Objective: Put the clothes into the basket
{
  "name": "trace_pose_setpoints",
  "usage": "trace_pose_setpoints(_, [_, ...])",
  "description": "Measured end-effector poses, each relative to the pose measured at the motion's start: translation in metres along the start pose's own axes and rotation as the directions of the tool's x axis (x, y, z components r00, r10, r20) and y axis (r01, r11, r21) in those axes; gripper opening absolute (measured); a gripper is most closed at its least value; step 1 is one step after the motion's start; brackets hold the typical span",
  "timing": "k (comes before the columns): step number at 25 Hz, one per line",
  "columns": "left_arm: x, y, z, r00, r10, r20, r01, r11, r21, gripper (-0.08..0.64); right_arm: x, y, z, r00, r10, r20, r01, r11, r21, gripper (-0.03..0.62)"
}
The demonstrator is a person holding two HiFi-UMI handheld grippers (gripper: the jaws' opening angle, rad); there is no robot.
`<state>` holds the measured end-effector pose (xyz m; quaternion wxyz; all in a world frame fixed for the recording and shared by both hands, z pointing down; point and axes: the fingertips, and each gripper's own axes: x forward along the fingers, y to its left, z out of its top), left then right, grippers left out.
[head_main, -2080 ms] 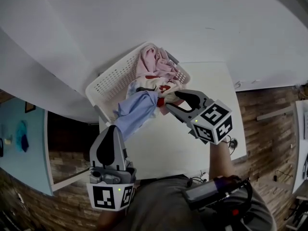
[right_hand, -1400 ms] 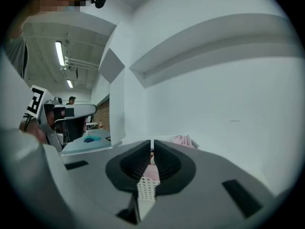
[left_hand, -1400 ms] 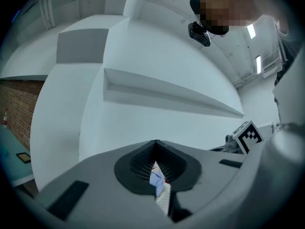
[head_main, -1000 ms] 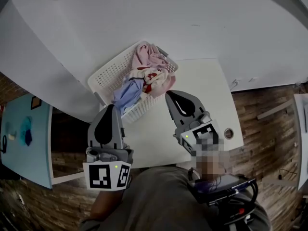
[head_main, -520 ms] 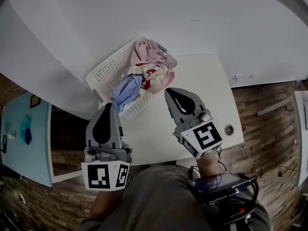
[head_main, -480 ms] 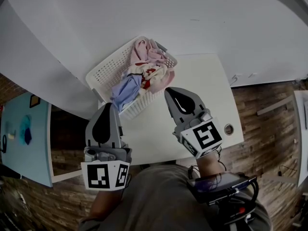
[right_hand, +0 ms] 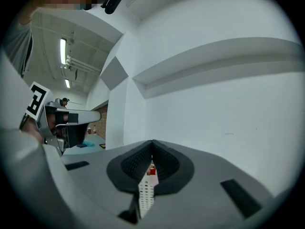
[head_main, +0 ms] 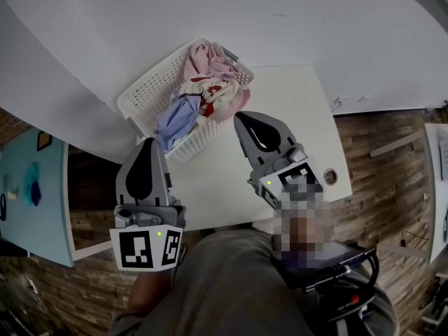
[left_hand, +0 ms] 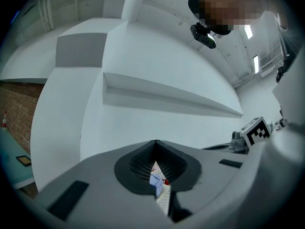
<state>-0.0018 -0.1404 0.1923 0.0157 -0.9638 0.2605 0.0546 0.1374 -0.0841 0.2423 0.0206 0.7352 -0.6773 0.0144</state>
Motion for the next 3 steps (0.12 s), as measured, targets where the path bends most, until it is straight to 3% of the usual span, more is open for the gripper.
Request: trace_pose_setpoints(3, [-0.0001, 0.0022, -0.0010, 1.000, 0.001, 0.002, -0.001, 1.000, -0.001, 0.008, 0.0025, 0.0026, 0.0019, 1.000, 0.009, 0.019, -0.009, 1.000, -0.005, 0.008])
